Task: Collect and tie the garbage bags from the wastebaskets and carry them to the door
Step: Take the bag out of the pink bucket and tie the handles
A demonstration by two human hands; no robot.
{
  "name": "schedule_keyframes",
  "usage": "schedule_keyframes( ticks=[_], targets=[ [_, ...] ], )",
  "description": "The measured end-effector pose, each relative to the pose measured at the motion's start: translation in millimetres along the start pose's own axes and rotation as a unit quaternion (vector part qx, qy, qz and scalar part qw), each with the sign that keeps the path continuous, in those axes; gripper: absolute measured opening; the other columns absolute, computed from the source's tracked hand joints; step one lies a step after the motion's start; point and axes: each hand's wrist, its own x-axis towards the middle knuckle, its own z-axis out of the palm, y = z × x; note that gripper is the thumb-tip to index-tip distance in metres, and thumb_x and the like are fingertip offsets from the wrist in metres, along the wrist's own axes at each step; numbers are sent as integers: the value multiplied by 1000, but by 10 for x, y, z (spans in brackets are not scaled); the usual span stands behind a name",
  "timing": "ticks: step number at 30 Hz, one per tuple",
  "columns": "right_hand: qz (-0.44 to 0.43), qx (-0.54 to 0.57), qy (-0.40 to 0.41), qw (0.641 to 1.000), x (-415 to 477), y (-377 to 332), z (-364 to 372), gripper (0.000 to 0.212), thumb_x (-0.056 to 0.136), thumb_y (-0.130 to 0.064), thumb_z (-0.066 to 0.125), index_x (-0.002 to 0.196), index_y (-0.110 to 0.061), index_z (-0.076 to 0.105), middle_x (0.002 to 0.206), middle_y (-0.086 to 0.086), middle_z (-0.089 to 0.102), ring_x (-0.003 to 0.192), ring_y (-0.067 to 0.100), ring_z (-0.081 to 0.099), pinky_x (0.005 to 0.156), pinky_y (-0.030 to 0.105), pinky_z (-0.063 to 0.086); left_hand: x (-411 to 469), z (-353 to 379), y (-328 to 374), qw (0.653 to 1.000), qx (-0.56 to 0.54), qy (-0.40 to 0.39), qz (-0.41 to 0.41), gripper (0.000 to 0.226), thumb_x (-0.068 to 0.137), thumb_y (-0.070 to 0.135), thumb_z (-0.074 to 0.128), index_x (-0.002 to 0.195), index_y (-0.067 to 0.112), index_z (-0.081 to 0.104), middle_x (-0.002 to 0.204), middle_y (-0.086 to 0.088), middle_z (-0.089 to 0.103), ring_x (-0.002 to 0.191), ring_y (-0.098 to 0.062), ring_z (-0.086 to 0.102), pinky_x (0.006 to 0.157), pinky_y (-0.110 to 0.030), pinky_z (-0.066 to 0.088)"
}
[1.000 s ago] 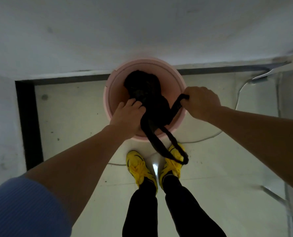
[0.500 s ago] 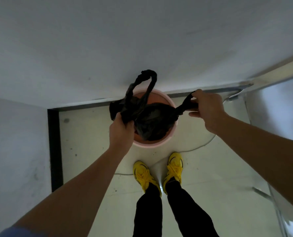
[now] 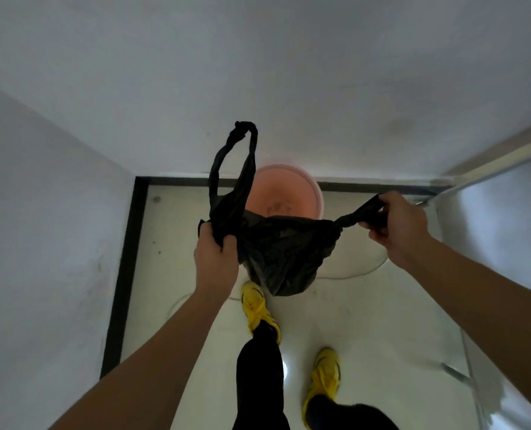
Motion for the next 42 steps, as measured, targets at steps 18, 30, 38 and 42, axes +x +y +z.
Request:
schedule_keyframes(
  ticks=[18, 30, 38, 42],
  targets=[
    [78, -94, -93, 988, -850, 2603, -413, 6, 94, -11, 59, 88, -9, 61, 88, 11, 69, 79, 25, 69, 71, 37, 56, -1799, -413, -2336, 991, 43, -83, -100, 17, 87, 0, 49, 98, 12, 50, 86, -12, 60, 80, -30, 61, 69, -41, 55],
    [49, -112, -105, 987, -566, 4271, -456, 8, 95, -11, 56, 102, -8, 58, 101, 13, 67, 87, 27, 70, 71, 37, 56, -2253, -188, -4110, 986, 92, -96, -103, 16, 93, 9, 50, 109, 9, 52, 79, 6, 53, 77, -20, 54, 61, -28, 43],
    [-57, -319, -217, 921, 44, 5437, -373, 99, 74, -25, 84, 152, -26, 23, 143, 7, 47, 129, 25, 48, 99, 39, 44, -1630, 403, -4746, 995, 98, -12, -26, 11, 91, 8, 48, 102, 9, 47, 79, -4, 59, 76, -24, 53, 67, -32, 39],
    [-114, -354, -275, 886, 353, 5947, 36, 121, 62, -41, 89, 155, -27, 14, 157, 3, 31, 142, 22, 34, 110, 46, 38, -1252, 529, -5045, 1000, 1, -4, 4, 25, 90, 17, 55, 113, 18, 44, 86, -12, 65, 77, -21, 63, 71, -35, 51]
  ],
)
